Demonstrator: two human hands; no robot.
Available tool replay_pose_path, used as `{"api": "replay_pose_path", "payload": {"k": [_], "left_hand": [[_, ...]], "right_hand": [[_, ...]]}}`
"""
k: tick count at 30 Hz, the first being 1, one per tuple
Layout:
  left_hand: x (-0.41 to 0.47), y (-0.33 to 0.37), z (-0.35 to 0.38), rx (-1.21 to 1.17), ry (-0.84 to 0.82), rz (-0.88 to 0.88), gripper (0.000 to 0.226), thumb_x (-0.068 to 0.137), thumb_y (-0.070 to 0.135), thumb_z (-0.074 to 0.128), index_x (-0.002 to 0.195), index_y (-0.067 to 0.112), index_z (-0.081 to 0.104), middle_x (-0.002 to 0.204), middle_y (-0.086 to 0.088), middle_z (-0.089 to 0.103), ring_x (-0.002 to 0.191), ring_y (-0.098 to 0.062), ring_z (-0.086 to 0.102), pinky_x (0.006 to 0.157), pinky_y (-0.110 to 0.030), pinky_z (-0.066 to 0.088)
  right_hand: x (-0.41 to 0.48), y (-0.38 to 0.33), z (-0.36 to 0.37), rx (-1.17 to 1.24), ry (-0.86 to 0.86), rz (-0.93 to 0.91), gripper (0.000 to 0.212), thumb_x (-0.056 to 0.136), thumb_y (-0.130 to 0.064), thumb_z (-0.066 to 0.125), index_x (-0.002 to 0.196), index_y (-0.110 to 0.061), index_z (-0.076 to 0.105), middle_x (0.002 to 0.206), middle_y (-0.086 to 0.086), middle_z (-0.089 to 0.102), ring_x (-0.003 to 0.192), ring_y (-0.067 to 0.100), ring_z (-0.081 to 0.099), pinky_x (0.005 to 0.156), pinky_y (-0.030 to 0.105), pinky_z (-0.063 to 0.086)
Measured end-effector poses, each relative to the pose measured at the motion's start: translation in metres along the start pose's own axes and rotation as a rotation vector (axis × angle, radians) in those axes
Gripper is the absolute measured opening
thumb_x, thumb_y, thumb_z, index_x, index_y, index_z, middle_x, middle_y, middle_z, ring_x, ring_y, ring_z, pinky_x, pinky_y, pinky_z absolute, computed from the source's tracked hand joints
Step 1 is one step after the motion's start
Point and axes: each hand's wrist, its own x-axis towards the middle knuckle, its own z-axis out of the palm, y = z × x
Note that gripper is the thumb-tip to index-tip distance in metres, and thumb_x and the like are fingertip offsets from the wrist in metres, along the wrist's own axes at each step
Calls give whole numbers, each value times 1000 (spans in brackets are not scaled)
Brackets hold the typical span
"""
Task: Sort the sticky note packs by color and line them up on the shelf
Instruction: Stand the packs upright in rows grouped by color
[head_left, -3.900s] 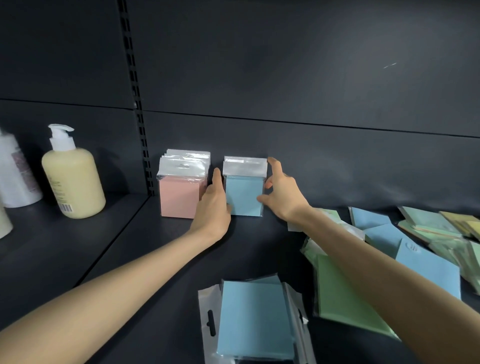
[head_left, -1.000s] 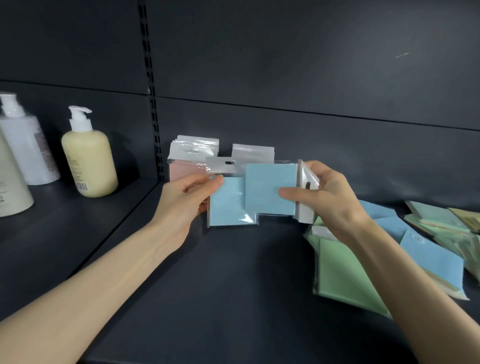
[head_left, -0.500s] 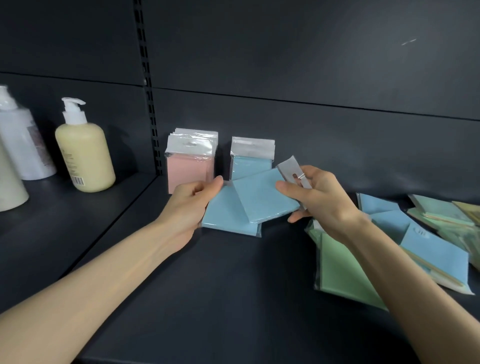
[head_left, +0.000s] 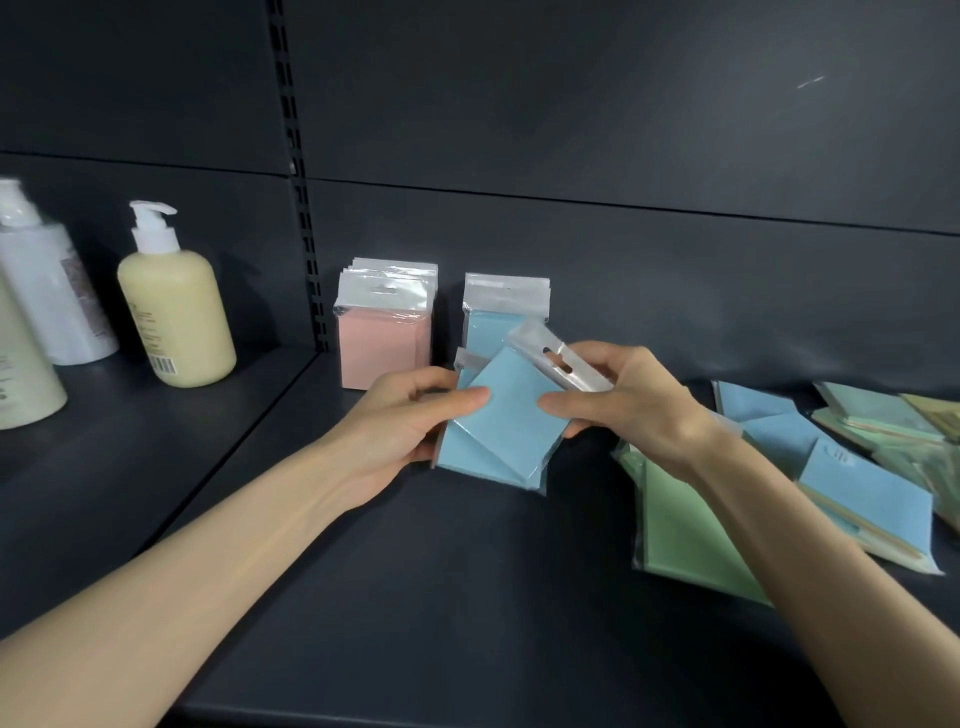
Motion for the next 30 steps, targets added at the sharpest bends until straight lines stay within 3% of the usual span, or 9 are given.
{"api": "replay_pose_path", "payload": {"k": [2, 4, 7, 14, 17, 21, 24, 28, 30], "left_hand": [[0, 0, -1, -10, -11, 30, 23, 85, 12, 65, 108, 11, 67, 99, -8, 73, 91, -21, 68, 81, -36, 55], [0, 1, -2, -47, -3, 65, 23, 84, 6, 64, 106, 11, 67, 95, -7, 73, 90, -21, 68, 82, -39, 53], [1, -2, -1, -41, -15, 119, 28, 85, 0, 63, 111, 10, 64, 101, -5, 72, 92, -19, 69, 77, -30, 57], [5, -7, 0, 255, 72, 265, 39, 81, -1, 67, 114, 20, 64, 105, -2, 66, 90, -9, 63, 86, -25, 52], [18, -8, 3, 451, 189, 322, 35, 78, 2, 70, 110, 14, 64, 100, 0, 67, 90, -9, 62, 80, -13, 48], [32, -10, 9, 585, 327, 367, 28, 82, 3, 67, 108, 13, 60, 94, 5, 63, 84, -6, 57, 64, 0, 41], [39, -8, 11, 632, 325, 402, 33, 85, 4, 64, 114, 15, 54, 94, 6, 59, 86, -8, 56, 67, -8, 41], [54, -2, 8, 735, 287, 413, 39, 85, 4, 63, 119, 16, 47, 98, 0, 58, 90, -19, 59, 82, -31, 50], [61, 2, 6, 815, 272, 433, 43, 84, 5, 62, 120, 18, 42, 105, -4, 57, 93, -24, 57, 84, -42, 51]], "right_hand": [[1, 0, 1, 23, 44, -8, 32, 75, -13, 77, 103, -19, 64, 87, 0, 63, 60, 7, 62, 67, 17, 50], [2, 0, 1, 49, 38, -2, 46, 74, -14, 78, 116, -19, 59, 101, -2, 64, 77, 6, 66, 76, 18, 52], [1, -1, 2, 31, -16, -14, 62, 77, -7, 74, 132, -19, 46, 104, 0, 65, 96, 20, 66, 88, 28, 51], [8, -3, 4, 32, 136, -89, 44, 75, -15, 78, 113, -13, 58, 84, 0, 70, 82, 23, 70, 75, 33, 59], [18, -6, 6, -162, 208, -129, 33, 74, -28, 79, 99, -15, 63, 83, -6, 71, 77, 13, 68, 70, 17, 53], [33, -9, 8, -360, 114, -71, 50, 74, -26, 78, 117, -17, 54, 81, -4, 61, 71, 10, 59, 50, 10, 42], [41, -7, 8, -451, 80, -86, 64, 77, -9, 72, 133, -16, 41, 79, -1, 54, 68, 10, 53, 45, 11, 41], [54, -2, 6, -496, 157, -136, 61, 78, -3, 68, 132, -15, 43, 98, 3, 56, 76, 17, 58, 74, 23, 47], [60, 1, 5, -487, 173, -137, 60, 78, -2, 68, 131, -15, 43, 98, 3, 56, 80, 20, 60, 77, 27, 50]]}}
